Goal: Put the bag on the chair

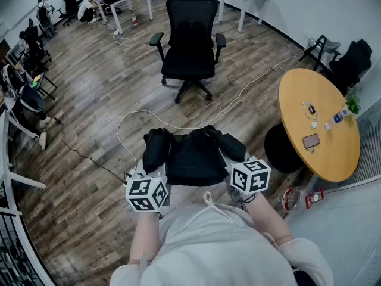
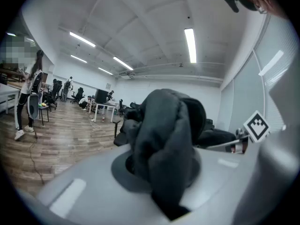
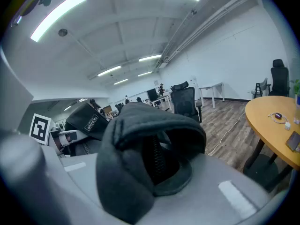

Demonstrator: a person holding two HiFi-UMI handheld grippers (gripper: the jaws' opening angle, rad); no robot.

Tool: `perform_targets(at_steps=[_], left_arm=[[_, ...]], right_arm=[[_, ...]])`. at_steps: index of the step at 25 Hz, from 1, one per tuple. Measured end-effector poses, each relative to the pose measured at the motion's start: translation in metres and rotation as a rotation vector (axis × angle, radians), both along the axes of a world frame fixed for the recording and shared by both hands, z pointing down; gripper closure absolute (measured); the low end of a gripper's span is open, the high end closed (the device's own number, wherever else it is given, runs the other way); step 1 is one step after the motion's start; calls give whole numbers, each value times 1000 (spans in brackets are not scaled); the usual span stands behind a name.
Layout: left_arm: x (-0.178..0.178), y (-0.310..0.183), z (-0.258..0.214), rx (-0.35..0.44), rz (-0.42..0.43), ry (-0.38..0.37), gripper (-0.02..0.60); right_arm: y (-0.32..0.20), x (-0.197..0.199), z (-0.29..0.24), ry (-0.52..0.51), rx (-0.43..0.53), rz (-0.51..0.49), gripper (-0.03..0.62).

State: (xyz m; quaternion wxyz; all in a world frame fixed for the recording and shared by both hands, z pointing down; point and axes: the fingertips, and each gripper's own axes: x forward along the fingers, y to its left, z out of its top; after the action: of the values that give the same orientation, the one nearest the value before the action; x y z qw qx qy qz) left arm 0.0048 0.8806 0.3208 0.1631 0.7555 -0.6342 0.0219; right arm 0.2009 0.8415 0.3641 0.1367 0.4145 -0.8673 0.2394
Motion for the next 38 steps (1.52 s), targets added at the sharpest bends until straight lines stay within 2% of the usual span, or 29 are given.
perform_targets(at_steps=[16, 23, 30, 38], left_arm=[[-39, -8, 23, -47, 12, 17, 554], [-48, -34, 36, -82, 14, 20, 554], [-56, -101, 48, -111, 8, 9, 554], [-65, -236, 46, -118, -3, -11, 554]], right_arm=[[-6, -43, 20, 25, -42, -11, 563], [-33, -53, 34, 27, -81, -17, 563], [-103, -64, 49, 18, -107, -28, 563], [-238, -73, 50, -9, -115, -35, 564]])
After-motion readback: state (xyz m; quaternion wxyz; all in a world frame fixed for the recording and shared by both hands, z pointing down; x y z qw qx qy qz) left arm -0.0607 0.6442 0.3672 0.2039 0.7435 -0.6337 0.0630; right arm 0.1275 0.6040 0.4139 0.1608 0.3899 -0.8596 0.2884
